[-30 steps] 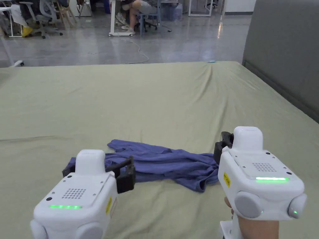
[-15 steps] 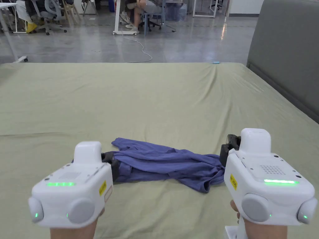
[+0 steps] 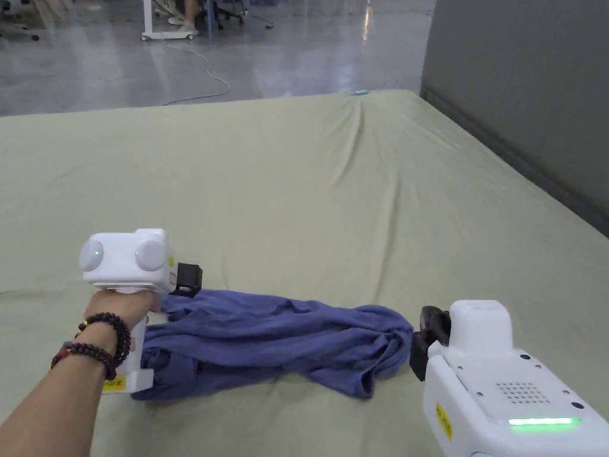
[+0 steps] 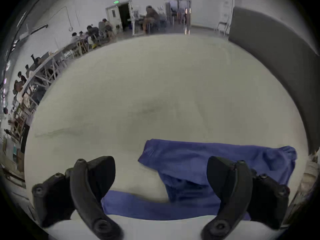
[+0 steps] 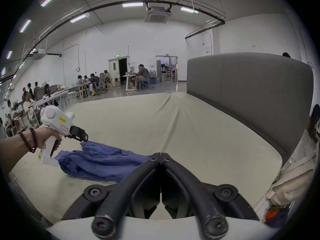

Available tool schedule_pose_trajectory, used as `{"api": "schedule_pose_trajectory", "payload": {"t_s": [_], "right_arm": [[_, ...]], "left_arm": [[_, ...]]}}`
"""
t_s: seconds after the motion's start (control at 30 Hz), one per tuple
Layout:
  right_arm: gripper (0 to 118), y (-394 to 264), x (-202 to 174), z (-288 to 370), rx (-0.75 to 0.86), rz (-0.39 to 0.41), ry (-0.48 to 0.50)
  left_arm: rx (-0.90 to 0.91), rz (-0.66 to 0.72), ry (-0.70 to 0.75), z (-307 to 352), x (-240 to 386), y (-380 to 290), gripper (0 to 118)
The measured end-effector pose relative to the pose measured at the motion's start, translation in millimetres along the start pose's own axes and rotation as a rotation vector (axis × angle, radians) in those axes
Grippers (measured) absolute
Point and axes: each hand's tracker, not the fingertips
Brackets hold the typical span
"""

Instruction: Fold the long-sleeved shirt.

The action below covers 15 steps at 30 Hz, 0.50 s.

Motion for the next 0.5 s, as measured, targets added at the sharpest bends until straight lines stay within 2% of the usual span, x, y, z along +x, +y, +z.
{"api": "schedule_pose_trajectory", "payload": {"t_s": [0.1, 0.13, 0.17, 0.2, 0.23, 0.27, 0.3, 0.33, 0.37, 0.43, 0.5], "right_arm": [[0, -1, 2, -11, -0.016, 0.010, -0.007], [0, -2, 3, -14, -0.024, 0.017, -0.007], [0, -2, 3, -17, -0.031, 0.020, -0.008], [0, -2, 3, -22, -0.042, 0.018, -0.007], [0, -2, 4, -26, -0.057, 0.010, 0.001], [13, -2, 4, -31, -0.071, -0.002, 0.012], [41, -3, 3, -36, -0.097, -0.015, 0.023], [85, -6, 2, -44, -0.134, -0.028, 0.045], [105, -9, 1, -55, -0.184, -0.012, 0.059], [108, -19, -4, -79, -0.278, 0.023, 0.059], [106, -30, -9, -100, -0.344, 0.030, 0.049]], "left_arm": [[-0.095, 0.064, -0.048, -25, 0, -1, 105], [-0.127, 0.063, -0.071, -30, 3, -1, 93], [-0.123, 0.055, -0.080, -33, 6, -2, 76], [-0.112, 0.038, -0.086, -32, 9, -3, 53], [-0.094, 0.015, -0.102, -30, 14, -6, 15], [-0.078, -0.014, -0.103, -28, 19, -7, 4], [-0.064, -0.030, -0.108, -24, 24, -5, 4], [-0.066, -0.018, -0.124, -21, 27, -2, 4], [-0.074, -0.023, -0.116, -18, 31, 0, 4], [-0.048, -0.061, -0.120, -11, 35, 1, 4], [-0.021, -0.053, -0.115, -4, 30, 5, 4]]}}
